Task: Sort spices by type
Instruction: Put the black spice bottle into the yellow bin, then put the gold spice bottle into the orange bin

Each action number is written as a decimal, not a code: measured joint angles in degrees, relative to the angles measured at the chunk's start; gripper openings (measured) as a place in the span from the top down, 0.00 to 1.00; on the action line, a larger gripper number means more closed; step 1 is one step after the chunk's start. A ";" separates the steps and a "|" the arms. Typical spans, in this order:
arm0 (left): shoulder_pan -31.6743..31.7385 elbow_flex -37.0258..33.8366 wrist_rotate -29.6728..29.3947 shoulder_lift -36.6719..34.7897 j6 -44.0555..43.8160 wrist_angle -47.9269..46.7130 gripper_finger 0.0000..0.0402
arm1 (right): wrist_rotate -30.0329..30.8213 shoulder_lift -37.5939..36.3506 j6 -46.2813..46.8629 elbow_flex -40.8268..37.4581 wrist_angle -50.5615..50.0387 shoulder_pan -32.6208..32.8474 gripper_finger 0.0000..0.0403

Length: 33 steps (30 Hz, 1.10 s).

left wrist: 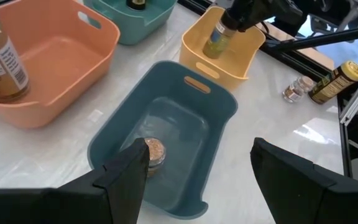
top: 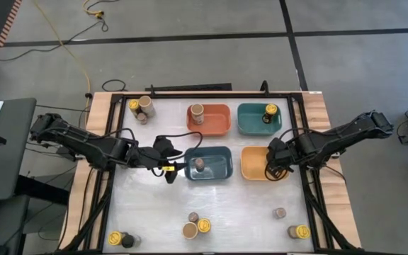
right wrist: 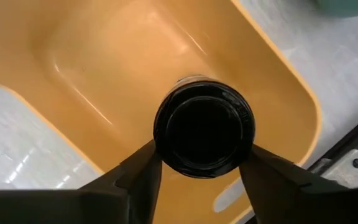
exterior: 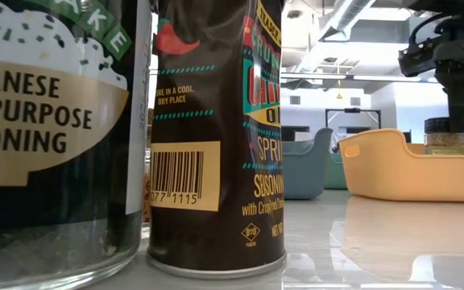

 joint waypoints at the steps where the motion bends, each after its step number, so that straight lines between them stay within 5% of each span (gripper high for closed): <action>1: 0.00 0.00 0.00 0.02 -0.25 0.00 0.33 | 0.00 -0.02 -0.01 0.00 0.00 0.00 0.39; 10: 0.96 0.00 0.07 0.00 -4.12 0.00 0.33 | 0.00 -0.02 -0.45 0.22 -1.19 0.00 0.24; 21: 4.27 0.00 0.08 0.00 -6.35 0.00 0.33 | 0.27 -0.03 -0.46 9.13 -7.35 0.32 0.23; 33: 17.43 2.39 2.22 -6.37 -5.60 -9.69 0.33 | 6.44 -5.67 3.36 11.17 -8.33 3.30 0.23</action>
